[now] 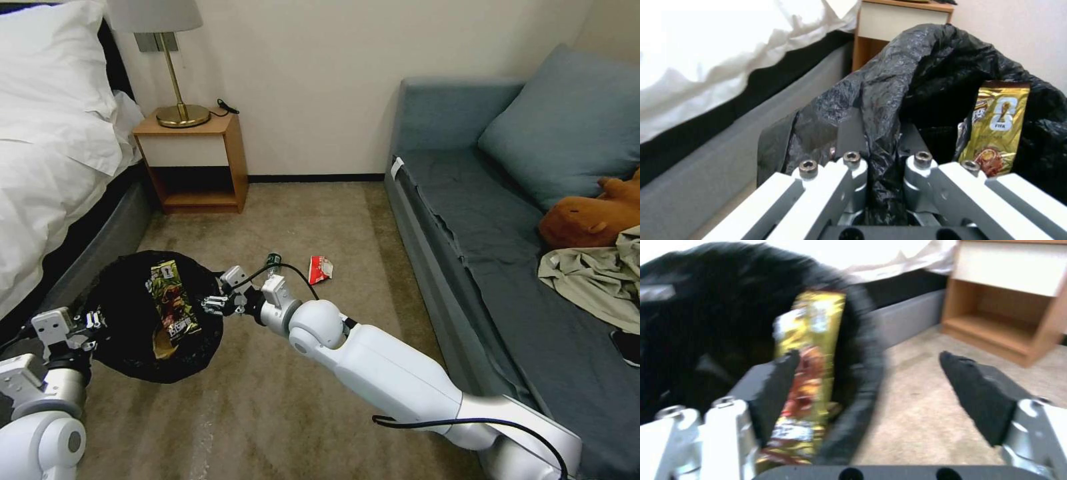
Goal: Pick up the trash bin, then pick up the garbage on the floor and place it into the trash bin.
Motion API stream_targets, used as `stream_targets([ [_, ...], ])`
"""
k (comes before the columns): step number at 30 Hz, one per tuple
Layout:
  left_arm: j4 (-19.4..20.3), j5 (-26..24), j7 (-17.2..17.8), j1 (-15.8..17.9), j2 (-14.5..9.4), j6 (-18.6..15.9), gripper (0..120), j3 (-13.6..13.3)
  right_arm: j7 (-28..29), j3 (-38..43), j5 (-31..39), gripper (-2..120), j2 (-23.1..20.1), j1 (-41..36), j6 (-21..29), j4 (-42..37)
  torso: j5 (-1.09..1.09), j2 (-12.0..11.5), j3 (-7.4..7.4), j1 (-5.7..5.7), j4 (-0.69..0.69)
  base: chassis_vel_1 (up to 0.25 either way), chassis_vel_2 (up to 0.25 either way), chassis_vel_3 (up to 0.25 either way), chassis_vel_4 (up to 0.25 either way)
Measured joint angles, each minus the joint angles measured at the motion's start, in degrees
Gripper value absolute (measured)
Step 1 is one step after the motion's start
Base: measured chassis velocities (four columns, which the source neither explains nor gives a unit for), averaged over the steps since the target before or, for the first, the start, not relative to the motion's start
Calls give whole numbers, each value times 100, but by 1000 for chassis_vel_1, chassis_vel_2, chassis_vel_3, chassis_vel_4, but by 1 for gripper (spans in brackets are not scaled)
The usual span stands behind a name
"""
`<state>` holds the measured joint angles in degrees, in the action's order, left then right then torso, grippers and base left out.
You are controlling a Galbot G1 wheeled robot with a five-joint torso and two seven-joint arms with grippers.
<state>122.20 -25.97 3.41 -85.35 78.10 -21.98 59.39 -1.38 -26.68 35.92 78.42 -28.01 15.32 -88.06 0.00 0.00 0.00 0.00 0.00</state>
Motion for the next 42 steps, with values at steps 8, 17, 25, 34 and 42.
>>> stream_targets([
  [8, -81, -182, 10, 6, -161, 12, 5, 268, 557, 668, 67, 100, 12, -42, 129, 133, 0, 0, 0, 0, 0, 0, 0, 0, 0],
  [17, -180, -291, 7, 71, -211, -11, 5, 500, 737, 1380, -364, 100, -19, -477, -82, 936, 1, 0, 0, 0, 1, 0, 0, 0, 0],
  [25, -353, -357, 46, 106, -149, -28, 5, 551, 623, 1699, -595, 100, 95, -675, -530, 1822, 1, 0, 0, 0, 0, 0, 0, 0, 0],
  [34, -297, -336, 56, 95, -31, -66, 5, 511, 380, 1862, -775, 100, 368, -779, -812, 2705, 0, 0, 0, 0, 0, 0, 0, 0, 0],
  [42, -237, -305, 55, 14, 30, -63, 5, 549, 129, 1943, -884, 100, 636, -741, -1037, 3201, 0, 0, 0, 0, -1, 0, 0, 0, 0],
])
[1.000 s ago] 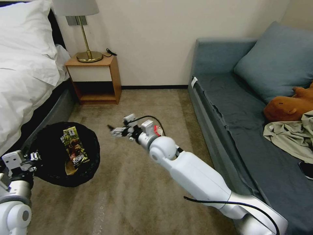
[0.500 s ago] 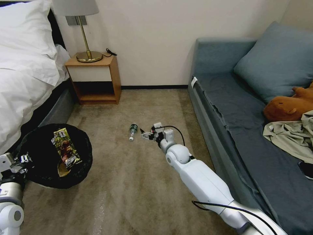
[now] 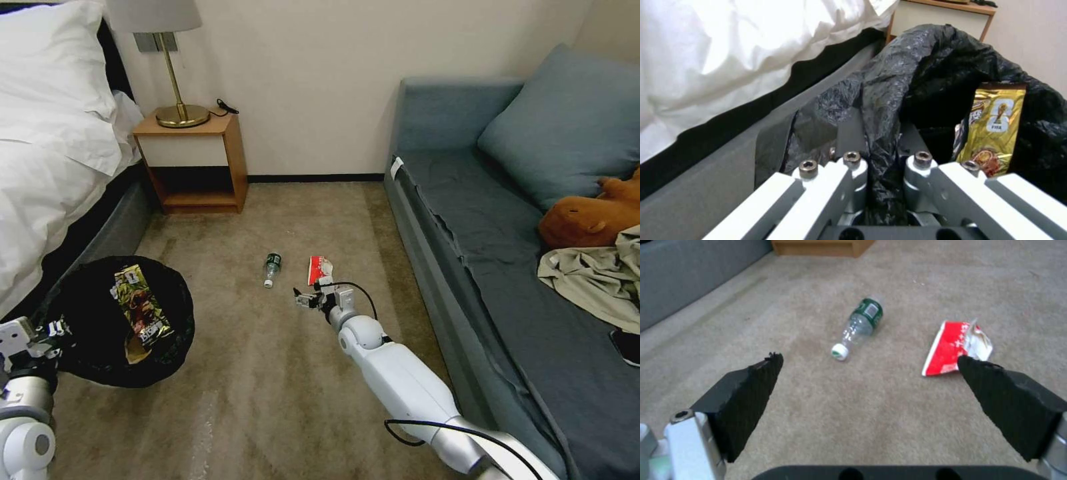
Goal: Pick up the trash bin, then pick up the garbage on the floor and place it into the trash bin.
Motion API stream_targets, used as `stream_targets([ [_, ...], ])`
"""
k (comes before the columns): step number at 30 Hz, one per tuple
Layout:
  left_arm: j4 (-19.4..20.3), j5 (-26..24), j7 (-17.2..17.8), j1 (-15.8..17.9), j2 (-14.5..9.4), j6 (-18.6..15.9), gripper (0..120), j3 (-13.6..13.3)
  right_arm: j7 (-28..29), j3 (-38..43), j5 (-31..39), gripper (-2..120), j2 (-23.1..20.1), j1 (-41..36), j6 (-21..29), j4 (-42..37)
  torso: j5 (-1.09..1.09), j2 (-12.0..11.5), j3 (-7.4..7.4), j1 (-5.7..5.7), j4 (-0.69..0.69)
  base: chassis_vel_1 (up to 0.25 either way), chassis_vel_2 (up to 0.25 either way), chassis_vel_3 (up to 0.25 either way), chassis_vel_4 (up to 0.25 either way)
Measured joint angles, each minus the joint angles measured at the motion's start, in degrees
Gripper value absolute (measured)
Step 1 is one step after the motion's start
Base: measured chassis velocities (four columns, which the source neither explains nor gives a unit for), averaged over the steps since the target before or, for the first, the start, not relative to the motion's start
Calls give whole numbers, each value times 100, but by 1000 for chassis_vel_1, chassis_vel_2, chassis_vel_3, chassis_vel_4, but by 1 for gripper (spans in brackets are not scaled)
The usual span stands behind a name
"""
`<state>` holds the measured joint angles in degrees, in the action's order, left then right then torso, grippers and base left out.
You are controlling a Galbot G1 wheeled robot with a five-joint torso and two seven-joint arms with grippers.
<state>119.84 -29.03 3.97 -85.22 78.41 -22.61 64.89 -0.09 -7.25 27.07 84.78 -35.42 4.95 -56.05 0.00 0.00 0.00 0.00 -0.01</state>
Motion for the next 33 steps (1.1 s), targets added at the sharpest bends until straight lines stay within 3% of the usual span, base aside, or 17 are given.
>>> stream_targets([
  [10, -43, -10, -29, -73, -5, 76, 5, 114, -81, -22, -140, 100, 44, -80, -74, 19, 0, 0, 0, 0, 0, -27, 27, 16, -27],
  [33, -96, 67, -66, -58, 5, 145, 5, 99, -64, -1, -265, 100, -84, -283, -128, -151, 1, 0, 0, 0, 0, -166, 165, 162, -168],
])
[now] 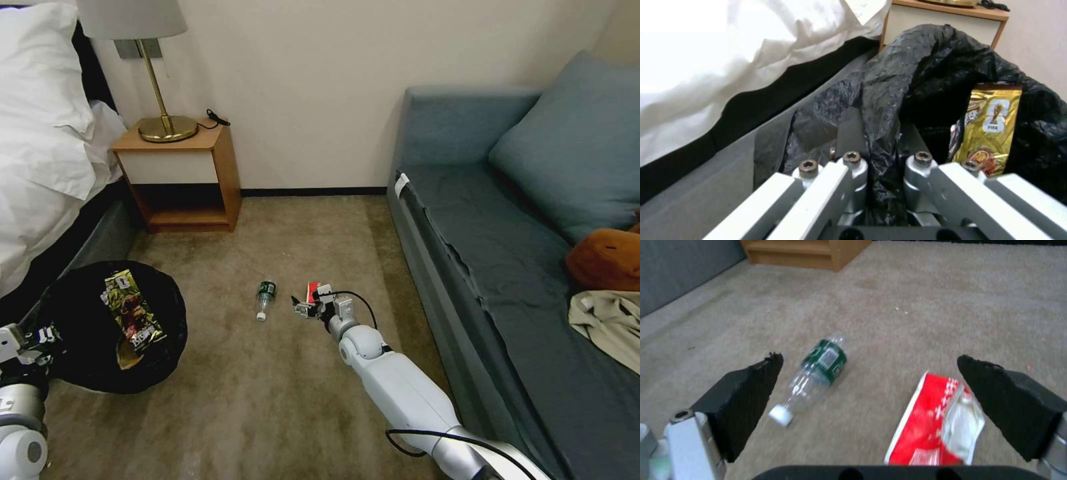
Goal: Pick up the trash bin, then pick up the garbage on the floor and place it into the trash bin.
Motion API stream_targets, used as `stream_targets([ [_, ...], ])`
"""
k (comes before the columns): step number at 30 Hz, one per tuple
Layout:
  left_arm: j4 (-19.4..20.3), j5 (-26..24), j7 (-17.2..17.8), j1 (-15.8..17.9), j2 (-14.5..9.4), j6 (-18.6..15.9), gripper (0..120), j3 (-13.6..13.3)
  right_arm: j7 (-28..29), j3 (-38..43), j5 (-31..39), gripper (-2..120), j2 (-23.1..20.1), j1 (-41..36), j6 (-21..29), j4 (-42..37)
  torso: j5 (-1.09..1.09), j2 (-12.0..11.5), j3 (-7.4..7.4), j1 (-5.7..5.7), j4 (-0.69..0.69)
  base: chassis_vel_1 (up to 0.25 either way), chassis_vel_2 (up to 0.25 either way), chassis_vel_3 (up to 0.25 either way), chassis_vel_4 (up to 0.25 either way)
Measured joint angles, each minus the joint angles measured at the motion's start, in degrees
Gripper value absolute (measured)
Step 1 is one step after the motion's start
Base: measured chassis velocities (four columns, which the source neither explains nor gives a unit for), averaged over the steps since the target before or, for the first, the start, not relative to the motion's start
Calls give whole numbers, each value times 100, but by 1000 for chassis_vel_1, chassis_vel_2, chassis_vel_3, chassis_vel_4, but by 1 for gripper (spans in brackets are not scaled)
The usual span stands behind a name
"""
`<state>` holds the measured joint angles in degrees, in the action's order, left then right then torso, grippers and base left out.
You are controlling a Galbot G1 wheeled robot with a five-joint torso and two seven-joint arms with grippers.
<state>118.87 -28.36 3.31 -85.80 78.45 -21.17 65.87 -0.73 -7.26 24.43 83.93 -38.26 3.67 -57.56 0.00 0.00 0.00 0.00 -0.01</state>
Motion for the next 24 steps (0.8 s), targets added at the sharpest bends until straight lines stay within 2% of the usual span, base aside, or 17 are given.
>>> stream_targets([
  [24, -89, -2, 0, 49, -42, 9, 5, 76, -73, -124, -289, 100, -7, -107, -75, 38, -1, 0, 0, 0, 1, -163, 161, 161, -164],
])
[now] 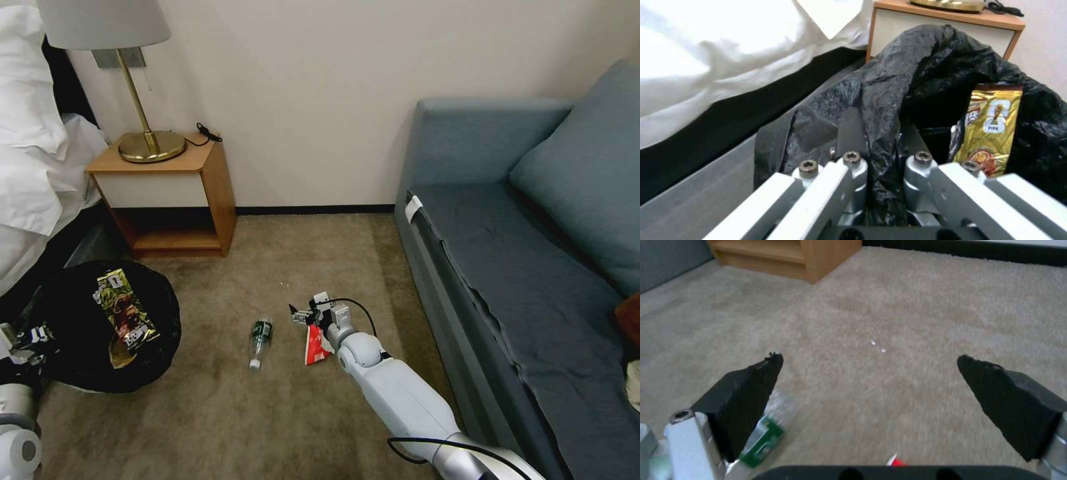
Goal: Pick up the trash bin, then pick up the garbage on the floor and place it into the trash bin.
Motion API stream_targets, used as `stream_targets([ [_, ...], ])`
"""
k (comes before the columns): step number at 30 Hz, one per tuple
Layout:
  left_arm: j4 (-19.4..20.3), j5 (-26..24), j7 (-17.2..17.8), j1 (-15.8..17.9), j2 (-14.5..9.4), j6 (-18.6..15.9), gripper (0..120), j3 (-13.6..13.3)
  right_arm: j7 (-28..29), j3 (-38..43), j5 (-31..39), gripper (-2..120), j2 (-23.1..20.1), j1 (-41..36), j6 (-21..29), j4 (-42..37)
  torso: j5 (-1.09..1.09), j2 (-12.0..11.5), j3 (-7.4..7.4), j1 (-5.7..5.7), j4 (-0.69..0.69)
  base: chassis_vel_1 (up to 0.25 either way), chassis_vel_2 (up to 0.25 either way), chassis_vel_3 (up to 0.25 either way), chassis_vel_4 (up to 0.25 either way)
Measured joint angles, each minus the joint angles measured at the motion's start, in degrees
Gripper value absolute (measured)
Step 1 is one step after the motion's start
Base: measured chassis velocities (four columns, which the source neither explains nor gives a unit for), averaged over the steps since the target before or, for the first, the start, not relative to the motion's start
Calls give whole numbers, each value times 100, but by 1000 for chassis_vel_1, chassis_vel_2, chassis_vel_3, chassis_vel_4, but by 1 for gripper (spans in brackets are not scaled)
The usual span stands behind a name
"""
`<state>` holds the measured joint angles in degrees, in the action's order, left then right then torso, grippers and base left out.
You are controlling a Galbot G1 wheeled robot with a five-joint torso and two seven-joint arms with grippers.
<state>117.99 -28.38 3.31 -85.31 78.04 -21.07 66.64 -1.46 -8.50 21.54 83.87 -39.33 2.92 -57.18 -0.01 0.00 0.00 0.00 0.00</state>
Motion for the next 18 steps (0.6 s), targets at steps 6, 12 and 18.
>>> stream_targets([
  [6, -44, 9, -23, 10, -17, 13, 5, -8, -40, -39, -55, 100, -6, -59, -15, 29, 0, 0, 0, 0, 1, -161, 163, 157, -148],
  [12, -87, 38, -70, 10, -32, 49, 5, -25, -45, -61, -196, 100, 31, -118, -69, 73, 0, 0, 0, 0, 1, -133, 176, 140, -163],
  [18, -109, 52, -98, 13, -69, 65, 5, -26, -18, -49, -351, 100, 77, -150, -147, 115, 0, 0, 0, 0, 0, -112, 193, 104, -191],
])
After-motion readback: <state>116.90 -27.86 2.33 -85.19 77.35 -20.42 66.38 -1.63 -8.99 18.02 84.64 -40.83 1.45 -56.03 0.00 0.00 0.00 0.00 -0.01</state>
